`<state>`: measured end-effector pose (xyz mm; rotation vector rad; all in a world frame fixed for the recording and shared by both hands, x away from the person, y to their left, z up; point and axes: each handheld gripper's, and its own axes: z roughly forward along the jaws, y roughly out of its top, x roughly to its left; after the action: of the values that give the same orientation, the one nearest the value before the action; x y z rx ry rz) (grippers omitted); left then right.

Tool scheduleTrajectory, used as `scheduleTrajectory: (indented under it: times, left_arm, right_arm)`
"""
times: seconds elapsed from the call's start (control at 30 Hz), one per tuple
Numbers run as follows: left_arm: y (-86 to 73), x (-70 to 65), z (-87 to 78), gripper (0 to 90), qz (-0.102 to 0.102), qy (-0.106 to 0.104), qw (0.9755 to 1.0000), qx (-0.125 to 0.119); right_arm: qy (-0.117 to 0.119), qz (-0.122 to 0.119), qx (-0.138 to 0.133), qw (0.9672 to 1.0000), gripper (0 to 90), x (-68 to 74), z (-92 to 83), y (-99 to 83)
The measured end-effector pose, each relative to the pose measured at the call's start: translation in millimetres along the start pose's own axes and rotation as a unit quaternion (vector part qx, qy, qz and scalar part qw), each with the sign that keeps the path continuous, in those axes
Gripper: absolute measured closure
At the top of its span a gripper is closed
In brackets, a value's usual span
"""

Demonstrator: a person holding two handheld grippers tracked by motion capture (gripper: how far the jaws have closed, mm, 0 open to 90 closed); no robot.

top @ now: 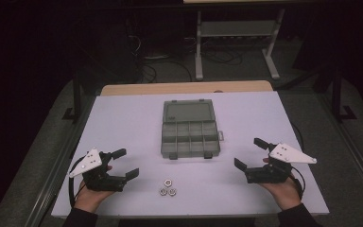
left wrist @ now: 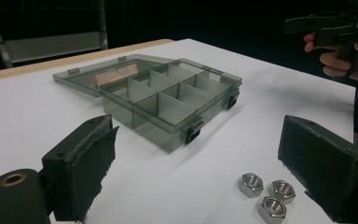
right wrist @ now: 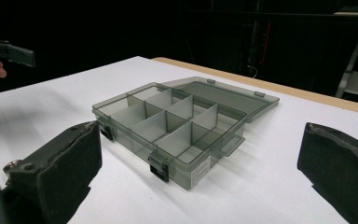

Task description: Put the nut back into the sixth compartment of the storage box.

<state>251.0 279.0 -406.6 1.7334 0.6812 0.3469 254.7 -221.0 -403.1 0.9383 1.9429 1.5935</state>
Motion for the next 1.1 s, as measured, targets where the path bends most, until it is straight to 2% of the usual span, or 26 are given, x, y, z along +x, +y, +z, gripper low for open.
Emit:
scheduleTrajectory:
  times: [0.07, 0.17, 0.4, 0.47, 0.5, 0.67, 0.73, 0.9, 1.1]
  left_arm:
    - [0.2, -0.1, 0.9, 10.2, -0.003, 0.001, 1.0000, 0.002]
    - [-0.1, 0.0, 1.5, 10.2, -0.006, 0.004, 0.9999, 0.007]
    - [5.2, 0.8, 3.2, 10.2, -0.003, 0.009, 0.9997, 0.023]
    - [7.3, 1.0, 3.4, 10.2, 0.008, 0.008, 0.9993, 0.036]
    - [7.9, 0.2, 3.5, 10.3, 0.007, 0.007, 0.9992, 0.040]
    - [10.0, 1.0, 7.7, 10.2, 0.009, -0.001, 0.9987, 0.050]
    - [10.2, 0.3, 11.8, 10.2, 0.009, -0.006, 0.9985, 0.054]
    - [12.2, -0.6, 21.3, 10.3, 0.020, -0.017, 0.9974, 0.067]
    - [16.9, -2.5, 29.1, 10.3, 0.021, -0.023, 0.9972, 0.068]
  right_arm:
    - [-0.001, -0.003, 0.000, 1.0000, 0.0, -0.8, -0.3, -0.4]
    - [-0.001, 0.006, -0.001, 1.0000, 0.0, -2.2, -0.9, -0.5]
    - [0.006, 0.001, -0.001, 1.0000, 0.0, -5.3, 0.6, -1.3]
    - [0.008, -0.001, 0.002, 1.0000, 0.0, -5.6, 1.3, -1.9]
    - [0.008, -0.009, 0.006, 0.9999, 0.0, -6.1, 1.7, -2.2]
    - [0.005, -0.004, 0.013, 0.9999, 0.0, -3.9, 0.2, -3.2]
    - [0.003, -0.007, 0.004, 1.0000, 0.0, -5.2, -0.2, -3.3]
    - [-0.001, -0.001, 0.006, 1.0000, 0.0, -6.2, -1.3, -3.5]
    - [-0.003, -0.002, 0.006, 1.0000, 0.0, -5.3, -1.1, -3.8]
